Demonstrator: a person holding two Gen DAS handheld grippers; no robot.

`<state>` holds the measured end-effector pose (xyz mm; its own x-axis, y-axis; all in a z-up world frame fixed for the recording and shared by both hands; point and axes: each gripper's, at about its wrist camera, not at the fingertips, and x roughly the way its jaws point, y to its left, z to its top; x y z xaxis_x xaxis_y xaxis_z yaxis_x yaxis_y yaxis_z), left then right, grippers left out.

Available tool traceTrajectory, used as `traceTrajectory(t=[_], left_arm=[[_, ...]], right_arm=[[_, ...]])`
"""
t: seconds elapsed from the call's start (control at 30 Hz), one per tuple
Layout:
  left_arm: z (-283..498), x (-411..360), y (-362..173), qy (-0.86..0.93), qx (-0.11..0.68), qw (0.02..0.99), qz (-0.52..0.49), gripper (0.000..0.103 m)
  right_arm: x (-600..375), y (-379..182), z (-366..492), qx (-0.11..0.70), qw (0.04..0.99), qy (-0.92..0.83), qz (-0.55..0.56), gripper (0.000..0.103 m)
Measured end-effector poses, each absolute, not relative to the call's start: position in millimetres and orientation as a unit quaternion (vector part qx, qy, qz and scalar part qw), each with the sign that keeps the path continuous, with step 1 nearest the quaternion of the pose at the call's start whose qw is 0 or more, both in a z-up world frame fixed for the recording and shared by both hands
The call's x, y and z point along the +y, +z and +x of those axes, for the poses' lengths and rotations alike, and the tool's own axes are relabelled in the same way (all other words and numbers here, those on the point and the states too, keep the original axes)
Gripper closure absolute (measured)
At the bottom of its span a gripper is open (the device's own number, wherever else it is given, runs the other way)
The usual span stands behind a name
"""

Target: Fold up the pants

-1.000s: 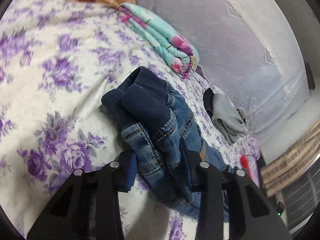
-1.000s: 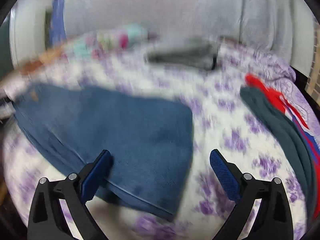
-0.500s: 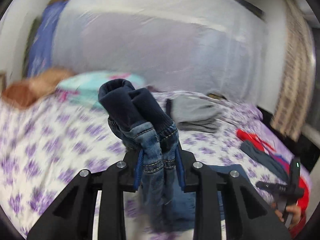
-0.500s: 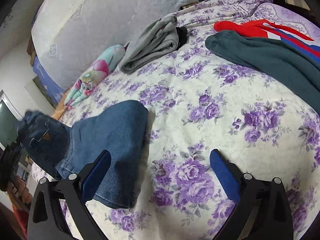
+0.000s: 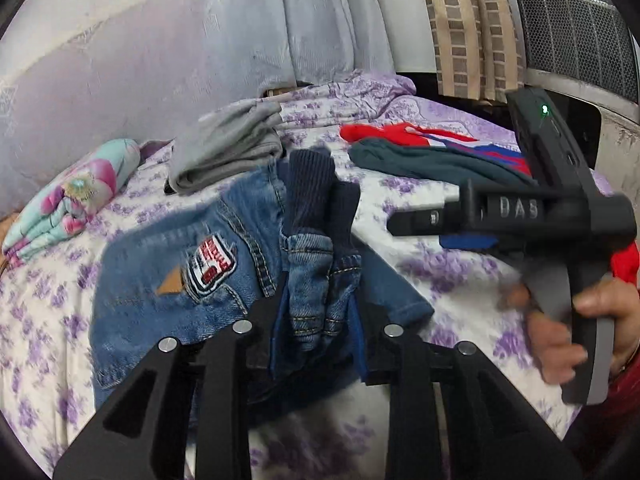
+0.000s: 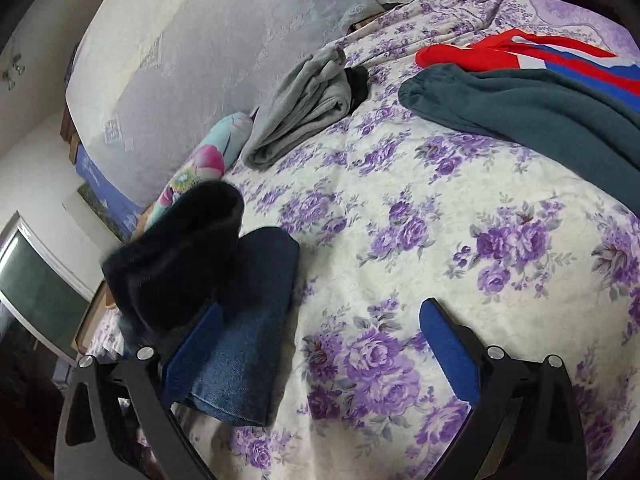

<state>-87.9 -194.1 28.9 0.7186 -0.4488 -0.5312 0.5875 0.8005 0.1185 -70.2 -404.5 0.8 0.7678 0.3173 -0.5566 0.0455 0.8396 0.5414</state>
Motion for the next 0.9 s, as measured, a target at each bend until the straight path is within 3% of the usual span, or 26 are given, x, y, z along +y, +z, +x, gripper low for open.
traceTrajectory(t=[0.07,0.1,0.13,0.33,0.57,0.67,0.73,0.8,0.9], left_arm=[[-96,-188,35,-0.301,0.24,0.913,0.138,0.053],[-102,-179,42,-0.339,0.237,0.904,0.11,0.022],[-108,-171,47,-0.359,0.23,0.9,0.087,0.011],[-115,-141,57,-0.329,0.213,0.919,0.053,0.011],[-63,-98,63,-0.229,0.248,0.941,-0.004,0.011],[-50,-102,39,-0.227,0.291,0.929,0.012,0.011],[-50,-109,17,-0.205,0.291,0.933,0.052,0.008],[-54,-114,18,-0.203,0.286,0.935,0.059,0.006],[-53,-112,17,-0.199,0.288,0.935,0.056,0.005]], right_arm=[[-405,1,-69,0.332,0.9,0.075,0.272,0.004],[-405,1,-69,0.332,0.901,0.075,0.27,0.004],[-405,1,-68,0.332,0.901,0.075,0.27,0.004],[-407,10,-77,0.305,0.912,0.062,0.267,0.004],[-343,69,-72,0.252,0.961,0.052,0.107,0.004],[-340,60,-57,0.276,0.958,0.024,0.075,0.003],[-354,32,-42,0.337,0.94,-0.022,0.053,0.003],[-376,10,-36,0.392,0.915,-0.021,0.098,0.003],[-400,35,-59,0.313,0.937,-0.047,0.148,0.004]])
